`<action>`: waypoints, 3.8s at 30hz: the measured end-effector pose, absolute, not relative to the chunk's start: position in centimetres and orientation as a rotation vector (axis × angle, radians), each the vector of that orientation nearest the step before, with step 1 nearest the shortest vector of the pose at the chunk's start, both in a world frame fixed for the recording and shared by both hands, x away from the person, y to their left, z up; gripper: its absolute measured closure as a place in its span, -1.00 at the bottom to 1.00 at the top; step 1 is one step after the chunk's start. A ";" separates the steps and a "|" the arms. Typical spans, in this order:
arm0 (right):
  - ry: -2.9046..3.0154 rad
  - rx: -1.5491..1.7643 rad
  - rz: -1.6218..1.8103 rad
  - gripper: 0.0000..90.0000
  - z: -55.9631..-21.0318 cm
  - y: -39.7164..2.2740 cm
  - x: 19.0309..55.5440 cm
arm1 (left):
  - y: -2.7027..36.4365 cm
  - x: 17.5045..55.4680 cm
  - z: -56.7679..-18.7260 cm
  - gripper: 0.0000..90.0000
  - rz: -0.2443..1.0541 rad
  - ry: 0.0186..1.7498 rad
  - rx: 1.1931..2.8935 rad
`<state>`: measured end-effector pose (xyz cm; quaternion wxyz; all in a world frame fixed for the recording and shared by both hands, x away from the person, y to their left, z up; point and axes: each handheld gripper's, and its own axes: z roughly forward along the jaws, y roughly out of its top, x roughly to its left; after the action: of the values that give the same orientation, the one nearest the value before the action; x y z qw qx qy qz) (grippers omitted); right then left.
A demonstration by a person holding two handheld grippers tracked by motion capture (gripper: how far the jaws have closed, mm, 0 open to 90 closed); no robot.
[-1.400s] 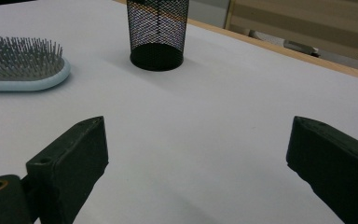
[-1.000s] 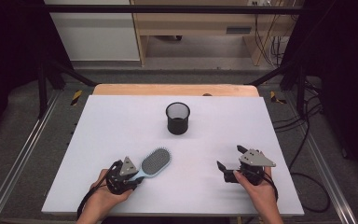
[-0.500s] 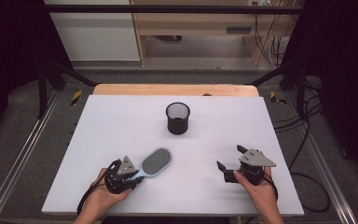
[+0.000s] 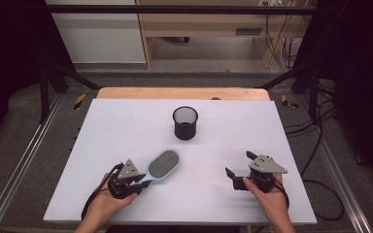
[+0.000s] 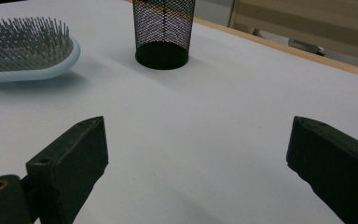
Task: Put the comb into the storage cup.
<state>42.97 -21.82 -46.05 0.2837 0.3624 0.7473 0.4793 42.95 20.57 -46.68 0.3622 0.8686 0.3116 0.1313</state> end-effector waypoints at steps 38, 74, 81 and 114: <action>1.970 1.090 1.686 -0.87 -38.8 -15.7 46.1 | 16.2 48.1 -40.3 0.54 0.482 0.675 1.947; 1.964 1.176 1.870 -0.82 -42.3 -11.9 46.2 | 13.1 45.2 -42.6 0.55 0.454 0.605 1.918; 1.945 1.218 1.949 -0.75 -42.4 -12.1 46.4 | 12.4 44.6 -42.7 0.55 0.448 0.572 1.916; 1.885 1.209 2.148 0.09 -42.4 -12.7 46.5 | 12.5 45.0 -43.3 0.55 0.428 0.540 1.914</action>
<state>46.50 -12.69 -42.40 0.0191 0.3896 0.6074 0.6920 44.96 12.45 -43.33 0.5260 0.8002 0.2259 0.1789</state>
